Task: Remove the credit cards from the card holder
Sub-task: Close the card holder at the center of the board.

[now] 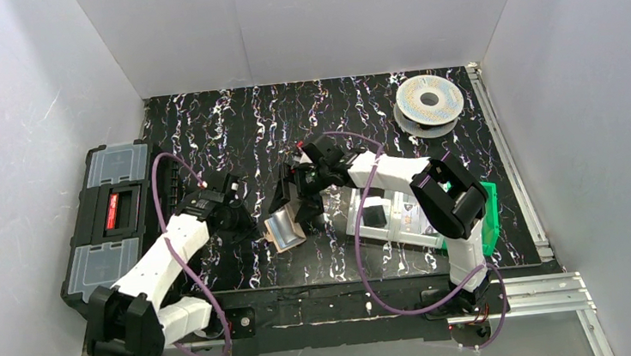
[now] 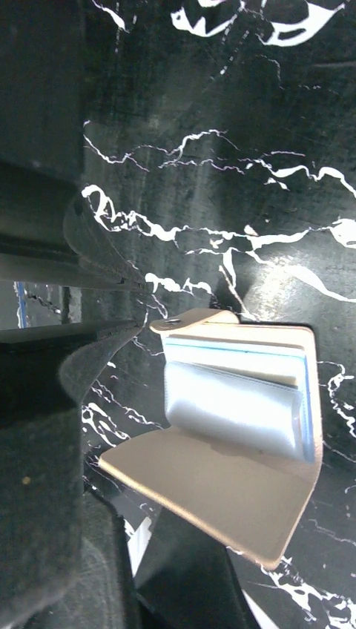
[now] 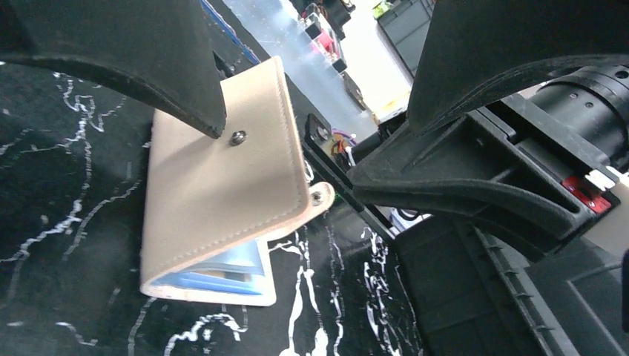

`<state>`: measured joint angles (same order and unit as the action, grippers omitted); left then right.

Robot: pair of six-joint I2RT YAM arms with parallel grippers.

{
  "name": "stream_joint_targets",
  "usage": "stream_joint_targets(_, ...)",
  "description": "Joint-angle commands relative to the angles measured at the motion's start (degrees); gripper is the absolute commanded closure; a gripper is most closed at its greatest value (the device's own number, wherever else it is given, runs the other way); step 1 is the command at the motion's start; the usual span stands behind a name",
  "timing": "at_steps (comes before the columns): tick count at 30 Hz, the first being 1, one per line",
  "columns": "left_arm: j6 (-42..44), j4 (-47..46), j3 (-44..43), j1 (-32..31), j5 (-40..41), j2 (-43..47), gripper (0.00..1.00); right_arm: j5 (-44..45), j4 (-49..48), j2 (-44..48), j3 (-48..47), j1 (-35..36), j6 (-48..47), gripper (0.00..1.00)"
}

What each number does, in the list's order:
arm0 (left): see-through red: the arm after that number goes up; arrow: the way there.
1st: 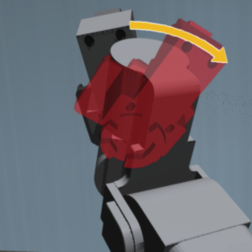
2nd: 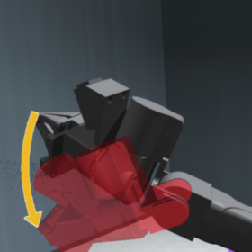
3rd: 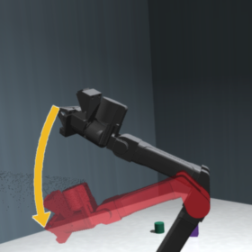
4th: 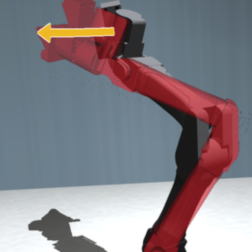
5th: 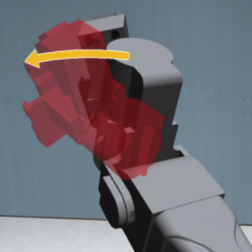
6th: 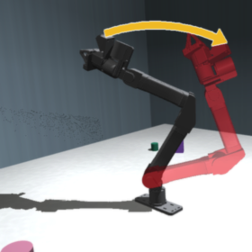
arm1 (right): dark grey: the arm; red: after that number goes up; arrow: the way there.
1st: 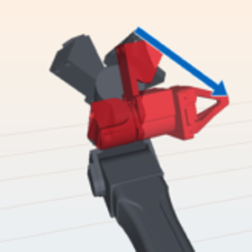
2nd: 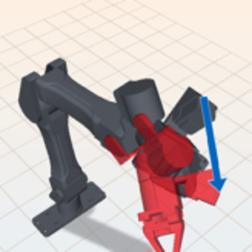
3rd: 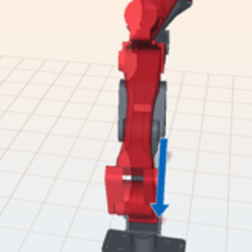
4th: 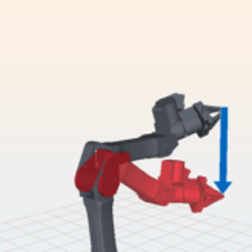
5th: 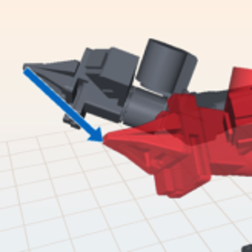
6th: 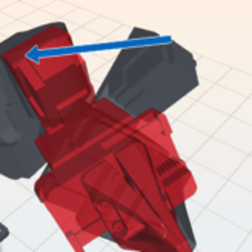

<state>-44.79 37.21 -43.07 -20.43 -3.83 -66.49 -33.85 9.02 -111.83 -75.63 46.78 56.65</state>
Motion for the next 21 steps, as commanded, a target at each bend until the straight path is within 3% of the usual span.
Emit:
stream_joint_targets(1,1.1,5.61,-1.83,0.25,0.91,5.27,0.8,1.42,1.65,0.68,-5.38,1.77,0.22,0.02)
stream_joint_targets(10,2.97,10.01,-4.84,0.25,1.07,9.86,0.8,2.85,3.98,-5.03,-9.8,3.99,0.02,0.02)
stream_joint_targets(21,3.86,10.98,-6.75,0.29,0.7,9.36,0.8,2.34,1.36,-11.78,-8.54,4.17,0.16,0.02)
